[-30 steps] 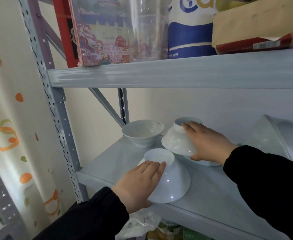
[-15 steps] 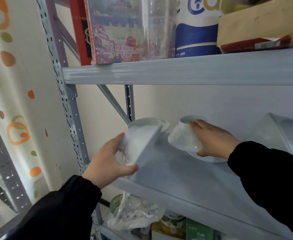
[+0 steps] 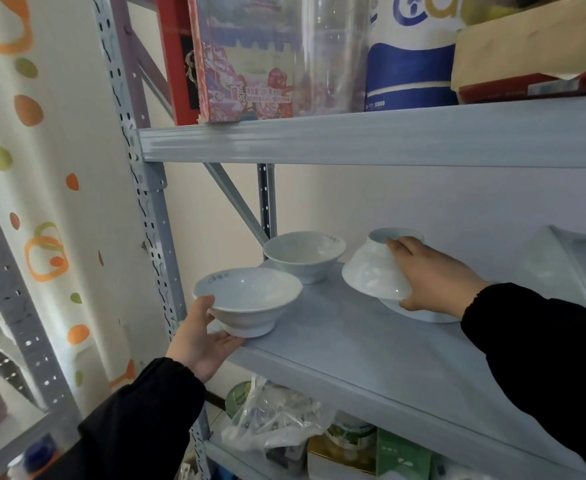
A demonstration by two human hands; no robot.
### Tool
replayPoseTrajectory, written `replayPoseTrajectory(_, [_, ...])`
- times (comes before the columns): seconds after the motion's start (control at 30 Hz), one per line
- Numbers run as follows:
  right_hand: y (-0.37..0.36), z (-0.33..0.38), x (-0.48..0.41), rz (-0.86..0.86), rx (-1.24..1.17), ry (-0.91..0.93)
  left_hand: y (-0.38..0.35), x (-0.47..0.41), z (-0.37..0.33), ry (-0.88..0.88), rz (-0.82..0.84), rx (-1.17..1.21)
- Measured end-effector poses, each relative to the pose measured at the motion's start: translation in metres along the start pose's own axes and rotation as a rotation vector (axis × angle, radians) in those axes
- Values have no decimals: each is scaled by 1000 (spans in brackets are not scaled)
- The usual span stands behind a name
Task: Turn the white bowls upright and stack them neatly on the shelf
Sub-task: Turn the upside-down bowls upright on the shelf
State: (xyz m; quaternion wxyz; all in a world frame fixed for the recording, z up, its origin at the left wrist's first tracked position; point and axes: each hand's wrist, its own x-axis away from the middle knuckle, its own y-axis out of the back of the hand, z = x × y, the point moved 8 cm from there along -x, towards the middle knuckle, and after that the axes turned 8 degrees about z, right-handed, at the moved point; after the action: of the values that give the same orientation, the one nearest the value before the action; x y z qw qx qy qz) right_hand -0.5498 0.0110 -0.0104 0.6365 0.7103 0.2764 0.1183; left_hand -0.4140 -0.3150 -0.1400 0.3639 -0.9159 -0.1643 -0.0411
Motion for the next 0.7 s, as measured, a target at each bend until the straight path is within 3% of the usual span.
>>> replayPoseTrajectory(0.7, [5, -7, 7, -34, -76, -36, -13, -3, -9, -74, -16, -116])
